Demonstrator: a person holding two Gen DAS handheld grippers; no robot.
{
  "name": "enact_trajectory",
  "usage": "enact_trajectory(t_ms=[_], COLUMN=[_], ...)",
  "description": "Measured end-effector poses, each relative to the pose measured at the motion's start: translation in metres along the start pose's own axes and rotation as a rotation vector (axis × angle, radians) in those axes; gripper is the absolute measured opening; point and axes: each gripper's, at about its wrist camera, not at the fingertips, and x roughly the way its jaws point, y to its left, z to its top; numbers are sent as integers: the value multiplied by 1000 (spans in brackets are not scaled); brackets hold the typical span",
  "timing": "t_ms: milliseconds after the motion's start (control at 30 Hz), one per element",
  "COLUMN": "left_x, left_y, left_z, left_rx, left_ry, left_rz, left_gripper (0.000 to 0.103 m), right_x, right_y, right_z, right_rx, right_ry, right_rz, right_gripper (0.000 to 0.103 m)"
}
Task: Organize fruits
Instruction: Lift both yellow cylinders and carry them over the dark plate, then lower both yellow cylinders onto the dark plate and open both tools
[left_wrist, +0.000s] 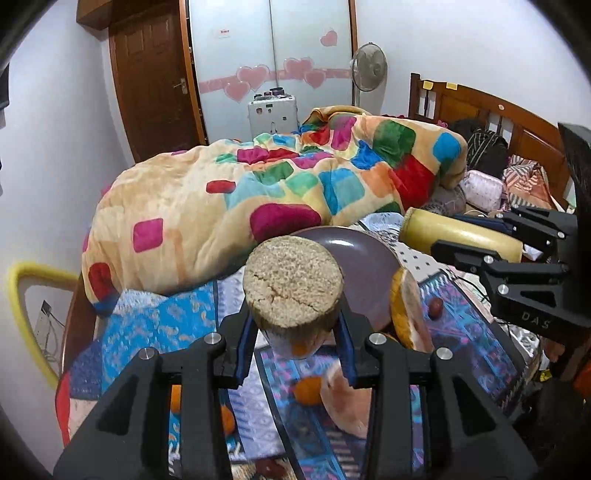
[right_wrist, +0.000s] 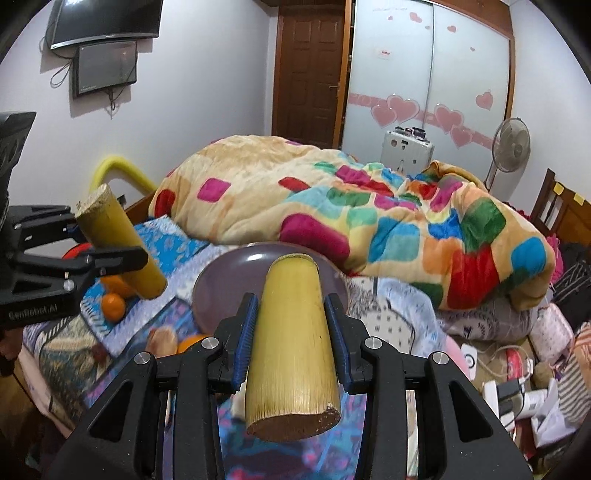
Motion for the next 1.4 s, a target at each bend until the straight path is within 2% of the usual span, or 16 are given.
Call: enact_trajectory(t_ms=[233, 400, 567, 733, 833, 933, 1100, 1267, 1400], left_x=[39, 69, 101, 114, 111, 109, 115, 135, 145], left_y=[0, 0, 6, 15, 10, 2, -8, -4, -1], left_z=[22, 33, 36, 24, 17, 9, 1, 2, 5], left_rx=[12, 29, 16, 0, 18, 44, 72, 50, 21], left_ry=[9, 14, 62, 92, 84, 101, 134, 200, 214], left_rz=[16, 37, 34, 31, 24, 3, 9, -5, -2], left_gripper=[38, 38, 38, 38, 38, 38, 38, 38, 38], right_x=[33, 69, 85, 83, 85, 89, 102, 111, 116], right_y=[-7, -6, -4, -5, -5, -2, -4, -5, -5], right_z=[17, 15, 12, 8, 0, -10, -15, -9, -7], right_rx=[6, -22, -46, -48, -56, -79, -79, -65, -58], right_ry=[-2, 54, 84, 87, 118, 150, 197, 197, 200], right_rz=[-1, -6, 7, 16, 15, 8, 15, 26, 35], right_gripper=[34, 34, 34, 34, 34, 34, 32, 32, 31])
